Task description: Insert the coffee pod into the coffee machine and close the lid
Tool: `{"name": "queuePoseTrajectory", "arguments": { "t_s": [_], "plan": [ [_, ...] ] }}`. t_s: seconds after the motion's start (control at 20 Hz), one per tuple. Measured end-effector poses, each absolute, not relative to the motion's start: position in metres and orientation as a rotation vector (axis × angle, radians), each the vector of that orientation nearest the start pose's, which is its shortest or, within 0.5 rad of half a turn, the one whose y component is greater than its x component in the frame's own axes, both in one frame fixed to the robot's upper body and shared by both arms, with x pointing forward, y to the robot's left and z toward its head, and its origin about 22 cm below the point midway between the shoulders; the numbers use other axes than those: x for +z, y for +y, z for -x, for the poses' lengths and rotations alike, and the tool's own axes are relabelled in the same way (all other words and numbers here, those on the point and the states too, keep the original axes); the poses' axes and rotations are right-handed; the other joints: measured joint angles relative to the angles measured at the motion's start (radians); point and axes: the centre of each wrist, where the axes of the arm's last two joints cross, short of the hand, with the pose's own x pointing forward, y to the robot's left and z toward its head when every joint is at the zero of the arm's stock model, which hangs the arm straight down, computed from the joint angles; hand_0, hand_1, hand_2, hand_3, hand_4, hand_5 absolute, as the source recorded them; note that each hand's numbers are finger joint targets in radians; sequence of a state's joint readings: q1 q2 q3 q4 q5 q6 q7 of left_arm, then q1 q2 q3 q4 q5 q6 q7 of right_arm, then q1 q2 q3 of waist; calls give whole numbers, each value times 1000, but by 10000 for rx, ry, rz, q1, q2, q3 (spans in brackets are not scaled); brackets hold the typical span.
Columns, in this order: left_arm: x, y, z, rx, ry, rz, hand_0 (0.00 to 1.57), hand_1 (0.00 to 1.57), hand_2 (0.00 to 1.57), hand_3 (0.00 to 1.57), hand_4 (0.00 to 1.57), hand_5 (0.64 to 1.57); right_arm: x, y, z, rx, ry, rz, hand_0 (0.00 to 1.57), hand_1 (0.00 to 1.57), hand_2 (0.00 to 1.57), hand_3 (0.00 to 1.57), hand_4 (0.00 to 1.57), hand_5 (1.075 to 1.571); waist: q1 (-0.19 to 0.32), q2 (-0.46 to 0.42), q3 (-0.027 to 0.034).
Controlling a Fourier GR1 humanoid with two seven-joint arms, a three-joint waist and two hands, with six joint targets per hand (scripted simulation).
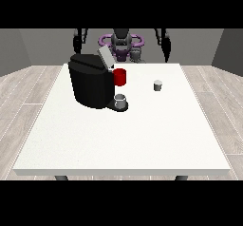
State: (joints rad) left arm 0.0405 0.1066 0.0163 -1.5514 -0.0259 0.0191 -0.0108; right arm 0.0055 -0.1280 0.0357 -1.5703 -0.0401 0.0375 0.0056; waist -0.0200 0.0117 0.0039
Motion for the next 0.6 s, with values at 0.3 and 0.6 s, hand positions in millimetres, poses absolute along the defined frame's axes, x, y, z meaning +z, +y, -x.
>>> {"name": "queuePoseTrajectory", "arguments": {
  "t_s": [0.3, 0.6],
  "plan": [
    [-14, 262, -230, -720, -16042, -565, 0, 0, 0, 0, 319, 1571, -6, -256, -236, 876, -15142, 500, 0, 0, 0, 0, 128, 1571, 122, -250, -33],
    [-6, 264, -235, -743, -16876, 7, 0, 0, 0, 0, 264, 1571, -12, -257, -235, -842, -15889, 1429, 0, 0, 0, 0, 217, 1571, 82, -446, -35]
  ]
}}
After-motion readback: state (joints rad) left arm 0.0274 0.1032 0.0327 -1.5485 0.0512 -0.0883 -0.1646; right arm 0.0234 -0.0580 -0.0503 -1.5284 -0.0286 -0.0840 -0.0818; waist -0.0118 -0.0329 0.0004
